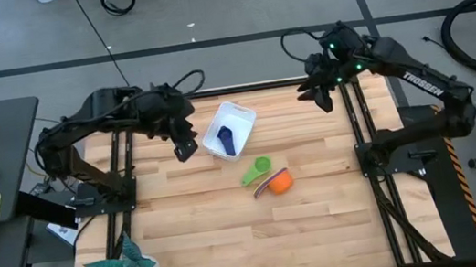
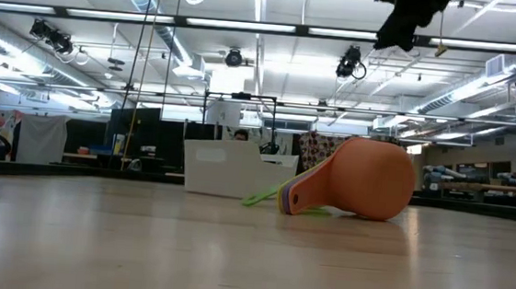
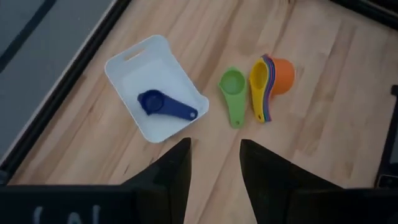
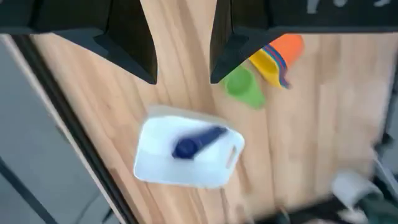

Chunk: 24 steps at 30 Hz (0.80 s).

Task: Nest measuring cups in basket
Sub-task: Remove the dark blue measuring cup from the white bin

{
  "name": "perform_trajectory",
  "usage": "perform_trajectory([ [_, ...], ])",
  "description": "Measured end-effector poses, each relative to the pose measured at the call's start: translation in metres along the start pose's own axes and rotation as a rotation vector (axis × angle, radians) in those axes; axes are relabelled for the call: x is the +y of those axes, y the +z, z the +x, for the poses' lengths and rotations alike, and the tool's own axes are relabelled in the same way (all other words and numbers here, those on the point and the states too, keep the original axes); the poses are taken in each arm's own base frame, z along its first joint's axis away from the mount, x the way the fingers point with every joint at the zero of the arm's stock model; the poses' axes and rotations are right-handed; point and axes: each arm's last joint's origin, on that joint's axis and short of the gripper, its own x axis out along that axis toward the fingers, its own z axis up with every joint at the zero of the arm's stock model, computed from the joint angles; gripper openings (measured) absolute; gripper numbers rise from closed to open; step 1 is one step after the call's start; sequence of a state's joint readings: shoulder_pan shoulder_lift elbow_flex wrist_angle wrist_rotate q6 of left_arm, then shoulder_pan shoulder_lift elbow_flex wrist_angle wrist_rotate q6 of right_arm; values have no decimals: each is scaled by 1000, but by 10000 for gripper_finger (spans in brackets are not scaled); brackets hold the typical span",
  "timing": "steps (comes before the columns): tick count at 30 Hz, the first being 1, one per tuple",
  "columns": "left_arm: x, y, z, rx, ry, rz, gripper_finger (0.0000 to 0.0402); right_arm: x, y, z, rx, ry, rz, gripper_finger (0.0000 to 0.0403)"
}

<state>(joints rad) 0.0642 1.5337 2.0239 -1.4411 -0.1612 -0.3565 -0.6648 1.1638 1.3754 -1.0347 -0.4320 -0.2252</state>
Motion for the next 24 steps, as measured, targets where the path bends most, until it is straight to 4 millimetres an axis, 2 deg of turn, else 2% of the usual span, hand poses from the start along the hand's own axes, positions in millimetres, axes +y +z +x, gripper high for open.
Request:
perform_trajectory([
  [6,-15,-18,-1,46,86,37,141,14,22,-7,82,-4,-50,153],
  [9,-22,-37,3,55,136,22,141,18,28,-4,112,14,-56,153],
  [13,-21,-69,9,11,201,-67,141,20,33,2,94,53,-54,153],
  [19,-21,-101,36,-80,129,-162,141,18,39,13,74,62,-47,154],
  [24,-21,-112,77,-127,88,-133,141,14,47,24,38,56,-21,153],
])
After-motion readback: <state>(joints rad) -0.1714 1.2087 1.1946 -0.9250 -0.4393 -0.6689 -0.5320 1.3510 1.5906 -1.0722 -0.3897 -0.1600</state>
